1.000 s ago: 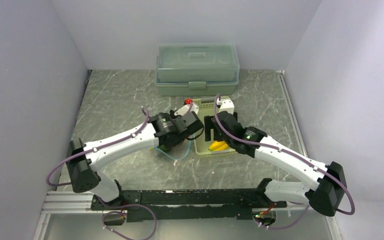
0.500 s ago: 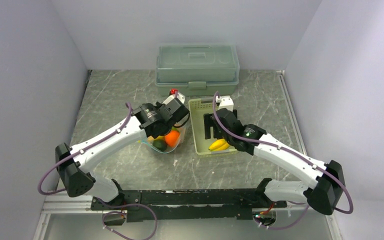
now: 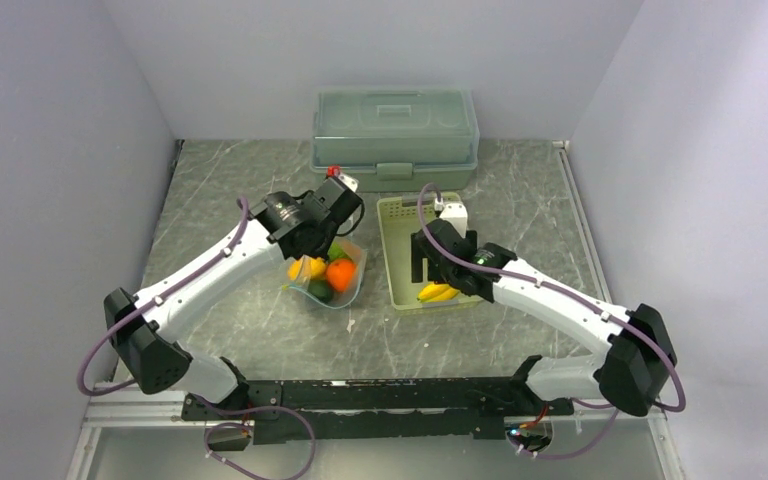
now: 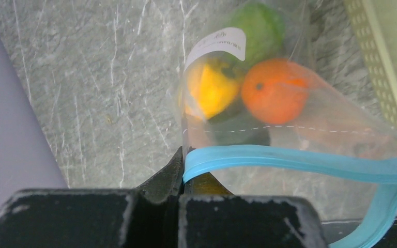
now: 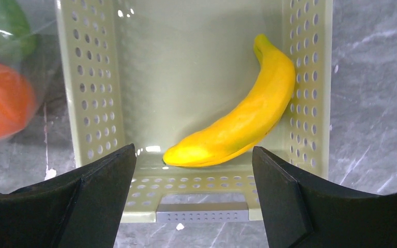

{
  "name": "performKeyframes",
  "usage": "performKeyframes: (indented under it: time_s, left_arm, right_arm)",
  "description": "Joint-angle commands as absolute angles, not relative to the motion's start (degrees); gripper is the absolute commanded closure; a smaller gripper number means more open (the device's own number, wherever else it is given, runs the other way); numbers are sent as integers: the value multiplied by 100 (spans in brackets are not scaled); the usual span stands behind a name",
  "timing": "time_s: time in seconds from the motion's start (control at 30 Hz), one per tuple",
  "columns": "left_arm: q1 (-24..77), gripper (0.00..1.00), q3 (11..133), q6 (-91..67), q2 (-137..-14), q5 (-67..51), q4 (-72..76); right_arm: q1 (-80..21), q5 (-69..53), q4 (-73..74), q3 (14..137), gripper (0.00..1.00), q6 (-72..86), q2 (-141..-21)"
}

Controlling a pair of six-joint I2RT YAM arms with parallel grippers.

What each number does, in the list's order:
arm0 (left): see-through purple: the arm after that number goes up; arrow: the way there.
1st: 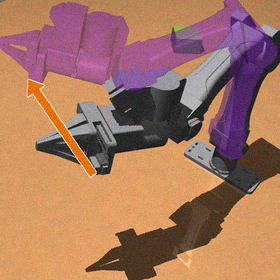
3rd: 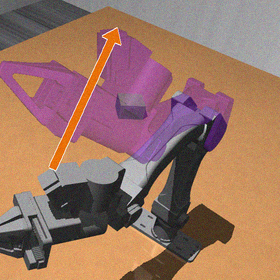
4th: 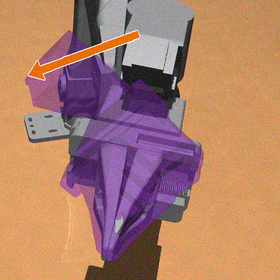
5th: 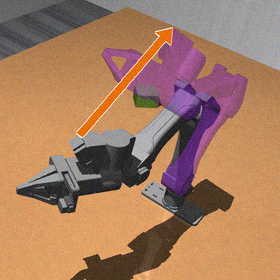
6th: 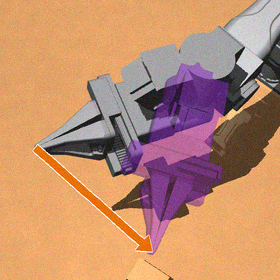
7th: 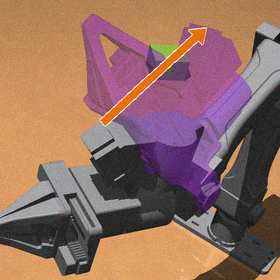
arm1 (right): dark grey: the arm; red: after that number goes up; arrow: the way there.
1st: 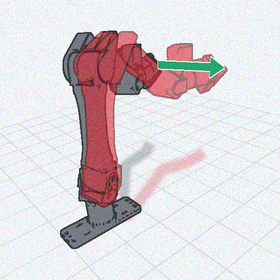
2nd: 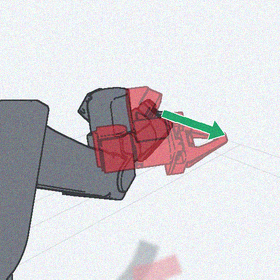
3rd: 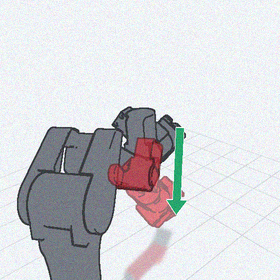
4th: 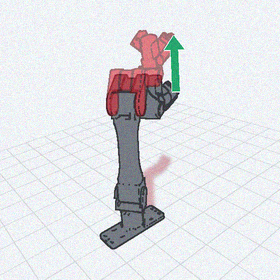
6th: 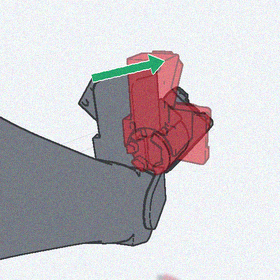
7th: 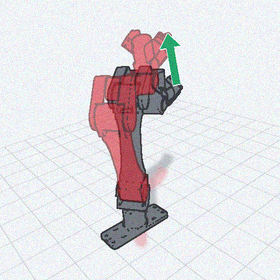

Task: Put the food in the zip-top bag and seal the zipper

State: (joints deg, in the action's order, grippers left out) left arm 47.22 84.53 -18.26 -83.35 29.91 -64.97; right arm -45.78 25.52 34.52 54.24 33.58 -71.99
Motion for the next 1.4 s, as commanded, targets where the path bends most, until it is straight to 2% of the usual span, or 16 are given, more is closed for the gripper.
performKeyframes:
  time_s: [0.0, 0.33, 0.83, 0.97, 1.07, 1.3, 1.37]
  left_arm:
    - [4579, 100, 8832, -1713, -8156, 2708, -6405]
    - [4434, 100, 8438, -1613, -7933, 2407, -6062]
    - [4311, 100, 7727, -1475, -7385, 2341, -5697]
    - [4295, 100, 7698, -1433, -7368, 2388, -5698]
    - [4277, 100, 7647, -1424, -7345, 2382, -5648]
    - [4252, 100, 7525, -1486, -7430, 2334, -5596]
    - [4238, 100, 7518, -1494, -7465, 2329, -5589]
  right_arm:
    - [-4540, 2809, 3765, 5344, 13, 4174, -7318]
    - [-4529, 3381, 4218, 5194, 13, 5833, -7763]
    - [-4454, 3884, 4554, 5528, 20, 6654, -8740]
    - [-4447, 4016, 4641, 5612, 30, 6704, -8767]
    - [-4443, 4022, 4547, 5621, 42, 6617, -8701]
    - [-4442, 4082, 4482, 5723, 77, 6518, -8460]
    - [-4444, 4195, 4436, 5717, 84, 6482, -8301]
